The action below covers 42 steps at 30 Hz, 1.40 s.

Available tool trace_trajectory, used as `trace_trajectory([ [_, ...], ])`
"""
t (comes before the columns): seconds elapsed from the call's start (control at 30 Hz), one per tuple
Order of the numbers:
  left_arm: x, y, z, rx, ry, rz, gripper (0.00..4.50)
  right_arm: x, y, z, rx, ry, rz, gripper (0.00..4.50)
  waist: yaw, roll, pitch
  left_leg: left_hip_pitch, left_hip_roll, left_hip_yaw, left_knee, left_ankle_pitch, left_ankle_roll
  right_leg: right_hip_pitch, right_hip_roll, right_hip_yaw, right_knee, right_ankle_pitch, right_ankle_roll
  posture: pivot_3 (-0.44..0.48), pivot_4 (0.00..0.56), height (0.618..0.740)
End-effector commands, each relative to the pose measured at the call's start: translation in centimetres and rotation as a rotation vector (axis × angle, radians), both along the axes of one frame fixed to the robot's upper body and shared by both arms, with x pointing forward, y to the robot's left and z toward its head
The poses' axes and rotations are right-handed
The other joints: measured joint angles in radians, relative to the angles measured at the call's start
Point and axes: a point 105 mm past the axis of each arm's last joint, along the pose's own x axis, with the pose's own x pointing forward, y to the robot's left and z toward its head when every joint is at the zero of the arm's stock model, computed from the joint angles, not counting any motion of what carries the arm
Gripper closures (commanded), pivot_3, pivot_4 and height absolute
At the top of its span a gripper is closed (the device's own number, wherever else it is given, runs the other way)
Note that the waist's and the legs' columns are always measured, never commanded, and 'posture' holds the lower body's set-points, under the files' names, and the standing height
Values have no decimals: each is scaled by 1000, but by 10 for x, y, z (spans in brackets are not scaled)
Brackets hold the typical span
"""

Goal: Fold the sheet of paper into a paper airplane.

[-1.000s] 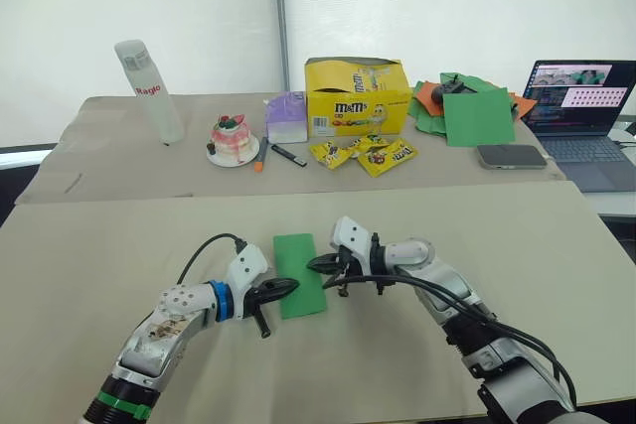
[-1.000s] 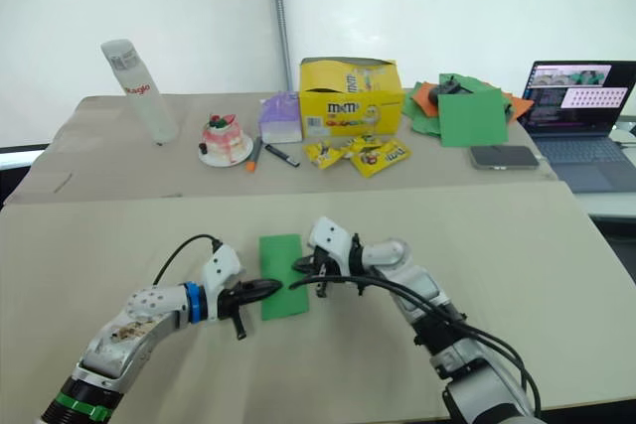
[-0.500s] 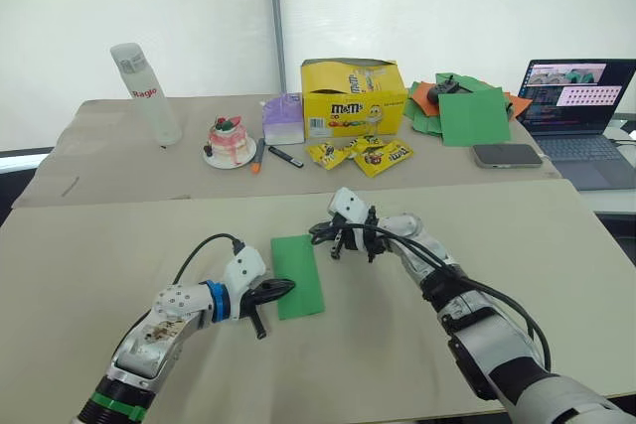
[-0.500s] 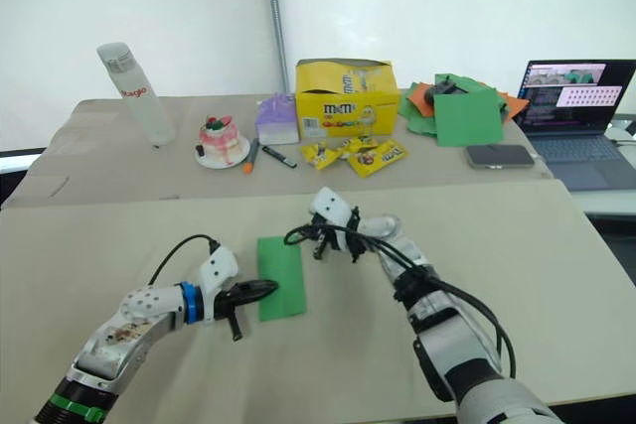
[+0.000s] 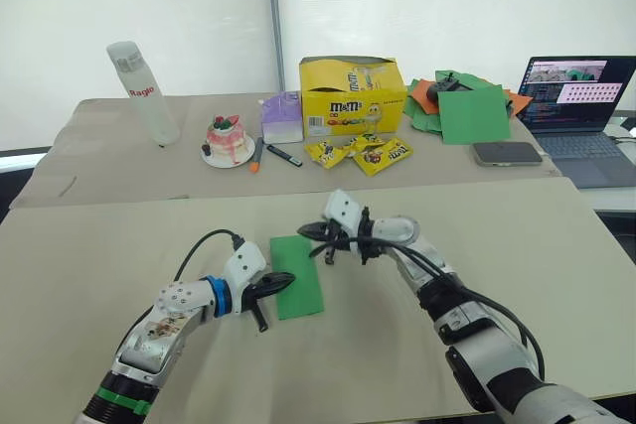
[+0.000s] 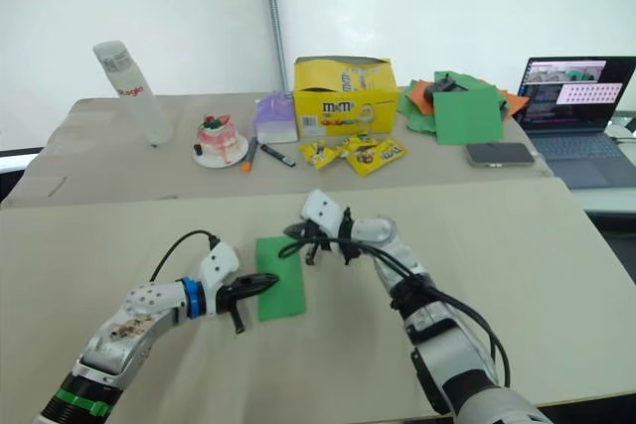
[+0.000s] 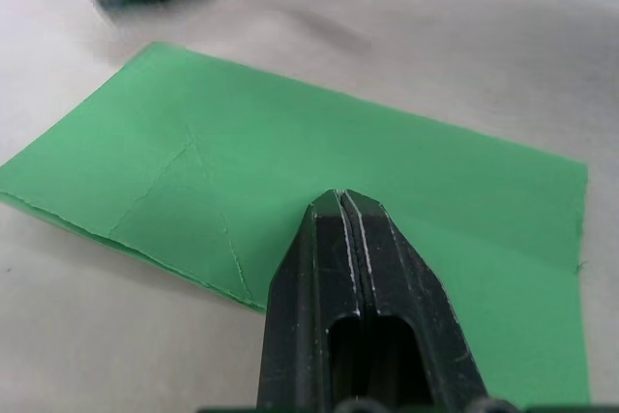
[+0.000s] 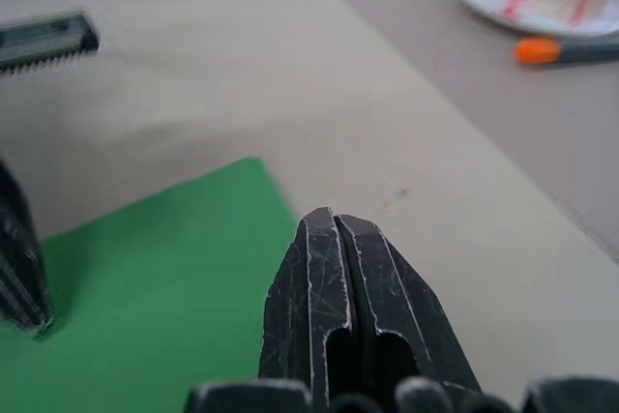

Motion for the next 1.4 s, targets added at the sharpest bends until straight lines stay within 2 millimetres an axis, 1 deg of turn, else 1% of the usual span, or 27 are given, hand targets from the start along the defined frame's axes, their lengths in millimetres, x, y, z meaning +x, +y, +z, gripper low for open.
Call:
trace_trajectory([
  [0.03, -4, 12, -20, 58, 69, 54, 4500, -1, -3, 1, -29, -44, 26, 4453, 0, 0, 0, 0, 0, 0, 0, 0, 0, 0, 0, 0, 0, 0, 0, 0, 150, 740],
  [0.17, -4, 13, -21, 64, 72, 54, 4500, -15, -11, -14, -77, -8, 86, 4453, 0, 0, 0, 1, 0, 0, 0, 0, 0, 0, 0, 0, 0, 0, 0, 0, 150, 740],
  [0.3, -4, 14, -20, 65, 72, 57, 4500, -39, -22, -31, -115, 39, 160, 4453, 3, 0, -1, 1, 0, 0, 0, -1, 1, 0, 0, 0, 0, 0, 0, 0, 150, 740],
  [0.4, -5, 14, -20, 64, 80, 54, 4500, -54, -26, -39, -130, 62, 189, 4453, 3, 1, -2, 4, 1, 0, -1, -1, 1, 1, 0, 0, -1, 0, 0, 0, 150, 740],
  [0.5, -7, 14, -22, 61, 91, 45, 4500, -65, -27, -42, -126, 81, 206, 4453, 4, 1, -3, 5, 1, 0, -1, -2, 2, 1, 0, 0, -1, 0, 0, 0, 150, 740],
  [0.77, -13, 8, -23, 54, 119, 15, 4500, -86, -26, -47, -139, 90, 240, 4453, 4, 1, -4, 6, 1, 0, -1, -3, 2, 1, 0, 1, -2, 0, 0, 0, 150, 740],
  [0.97, -11, 7, -22, 55, 120, 8, 4500, -87, -21, -38, -127, 49, 235, 4453, 4, 1, -4, 6, 1, 0, -2, -3, 2, 2, 0, 1, -2, 0, 0, 0, 150, 740],
  [1.1, -9, 4, -21, 51, 116, 3, 4500, -79, -18, -20, -110, 13, 229, 4453, 5, 1, -3, 6, 1, 0, -2, -3, 2, 1, 0, 1, -4, 0, 0, 0, 150, 740],
  [1.2, -9, 3, -21, 48, 114, 2, 4500, -76, -16, -15, -120, -11, 237, 4453, 7, 1, -3, 6, 1, 0, -2, -3, 2, 1, 0, 1, -7, 0, 0, 0, 150, 740],
  [1.27, -9, 3, -21, 47, 114, 2, 4500, -74, -16, -18, -138, -15, 242, 4453, 7, 1, -3, 5, 1, 0, -2, -3, 2, 2, 1, 0, -9, 0, 0, 0, 150, 740],
  [1.4, -9, 4, -21, 48, 111, 7, 4500, -80, -22, -32, -191, 18, 265, 4453, 9, 1, -3, 5, 1, 0, -2, -3, 2, 2, 1, 0, -9, 0, 0, 0, 150, 740],
])
